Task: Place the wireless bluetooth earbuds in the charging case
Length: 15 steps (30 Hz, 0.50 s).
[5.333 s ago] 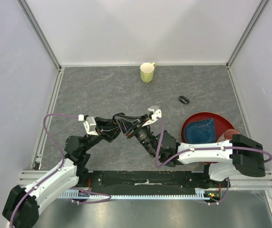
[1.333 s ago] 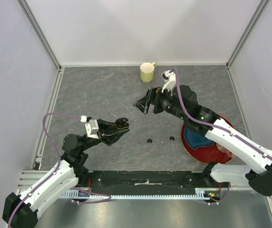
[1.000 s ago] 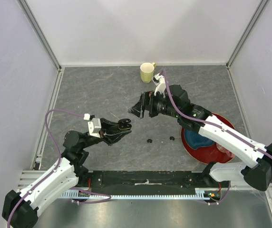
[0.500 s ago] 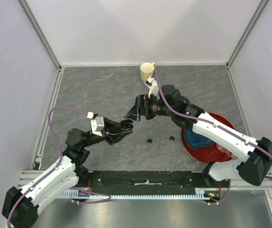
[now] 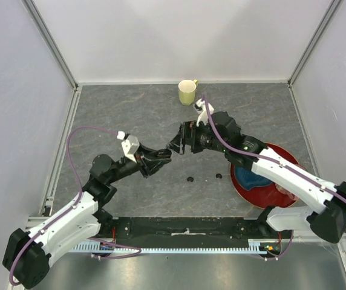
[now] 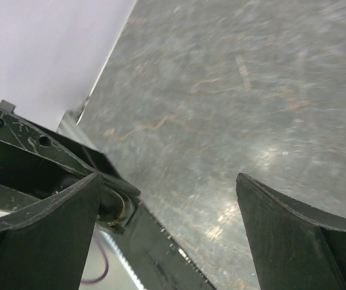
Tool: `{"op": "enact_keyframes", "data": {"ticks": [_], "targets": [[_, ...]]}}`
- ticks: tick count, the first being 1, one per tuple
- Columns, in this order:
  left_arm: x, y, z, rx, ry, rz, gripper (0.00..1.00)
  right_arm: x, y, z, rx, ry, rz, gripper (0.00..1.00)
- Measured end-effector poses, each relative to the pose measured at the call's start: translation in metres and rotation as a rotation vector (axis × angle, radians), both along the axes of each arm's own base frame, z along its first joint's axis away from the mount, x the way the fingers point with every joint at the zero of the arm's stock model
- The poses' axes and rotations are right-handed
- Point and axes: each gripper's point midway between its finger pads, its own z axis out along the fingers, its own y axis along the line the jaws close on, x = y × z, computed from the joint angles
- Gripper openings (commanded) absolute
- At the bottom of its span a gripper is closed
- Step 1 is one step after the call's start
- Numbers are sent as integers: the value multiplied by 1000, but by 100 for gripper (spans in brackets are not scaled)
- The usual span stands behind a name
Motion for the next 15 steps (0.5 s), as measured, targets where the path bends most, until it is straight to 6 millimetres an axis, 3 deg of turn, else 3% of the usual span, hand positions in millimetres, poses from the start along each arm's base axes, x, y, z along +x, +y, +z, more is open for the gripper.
{"op": "enact_keyframes", "data": {"ticks": [7,9,15], "targets": [[46,-9,-8,52,274,119,2,26,-61,13,-28,-62,-365,98],[63,-13,-24,75,392,145,2,31,-78,16,-33,-70,-450,98],[104,-25,-100,141,790,175,2,37,-106,6,-82,-58,-582,98]]}}
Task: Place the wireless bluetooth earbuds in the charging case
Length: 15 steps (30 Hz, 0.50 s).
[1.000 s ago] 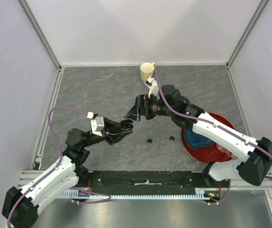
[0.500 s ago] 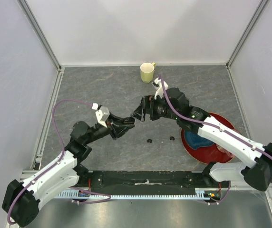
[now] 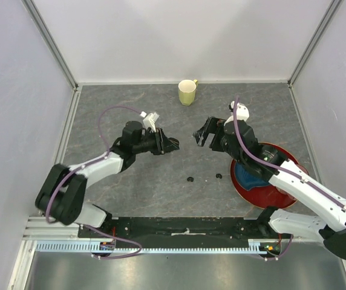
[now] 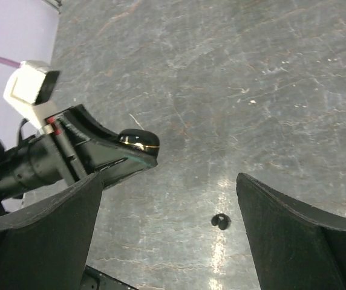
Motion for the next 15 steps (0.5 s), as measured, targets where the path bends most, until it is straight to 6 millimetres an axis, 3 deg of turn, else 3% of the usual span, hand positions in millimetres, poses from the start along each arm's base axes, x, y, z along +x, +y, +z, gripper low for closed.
{"op": "enact_keyframes", "data": {"ticks": [7,11,15], "targets": [[11,-16,-67,-19,311,29,5,-7,-15,-14,-36,27,-30,98],[17,-19,-89,-41,407,69,8,-9,-19,-13,-39,30,-37,98],[22,-16,-99,-51,448,102,10,-11,-22,-15,-42,31,-40,98]]}}
